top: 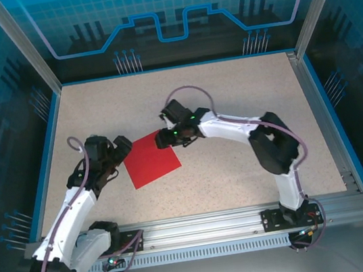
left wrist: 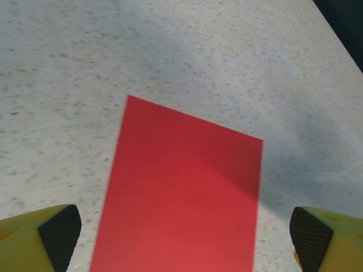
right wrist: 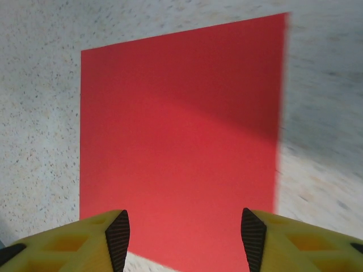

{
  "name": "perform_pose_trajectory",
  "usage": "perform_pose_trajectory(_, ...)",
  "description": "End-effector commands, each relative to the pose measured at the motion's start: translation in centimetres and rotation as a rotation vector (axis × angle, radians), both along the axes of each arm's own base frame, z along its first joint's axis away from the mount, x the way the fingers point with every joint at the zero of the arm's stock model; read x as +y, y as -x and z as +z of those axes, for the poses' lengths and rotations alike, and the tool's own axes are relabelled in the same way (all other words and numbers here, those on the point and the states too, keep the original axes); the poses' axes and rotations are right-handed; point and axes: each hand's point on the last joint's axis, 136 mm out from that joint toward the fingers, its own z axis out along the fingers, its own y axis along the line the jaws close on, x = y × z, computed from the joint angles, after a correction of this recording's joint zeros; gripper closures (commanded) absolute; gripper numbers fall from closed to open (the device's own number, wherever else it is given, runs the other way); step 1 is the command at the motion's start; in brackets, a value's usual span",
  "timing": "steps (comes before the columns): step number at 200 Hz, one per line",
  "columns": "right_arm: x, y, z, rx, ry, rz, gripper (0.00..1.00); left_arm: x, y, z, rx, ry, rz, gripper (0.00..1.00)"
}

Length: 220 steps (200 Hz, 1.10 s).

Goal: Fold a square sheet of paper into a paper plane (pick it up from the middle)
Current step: Move the square sheet of paper to the center of the table.

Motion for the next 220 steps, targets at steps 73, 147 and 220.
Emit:
perform_pose_trajectory(73,1.1,0.1,-8.9,0.190,0.234,-0.052,0.44,-0.5,2.0,-1.3,-0.022,-0.021,-0.098,0.01)
perform_pose_trajectory(147,-13.7,2.0,-9.8,0.218,0.387,-0.224,0.44,-5.6,2.1,-2.7,-0.045,0.166,-0.335,0.01)
perform_pose_trajectory(220,-20.1,1.8,-9.7,0.234,0.369,-0.175,0.42,-9.8,1.1,-2.5,-0.046,0.153,-0.534,0.01)
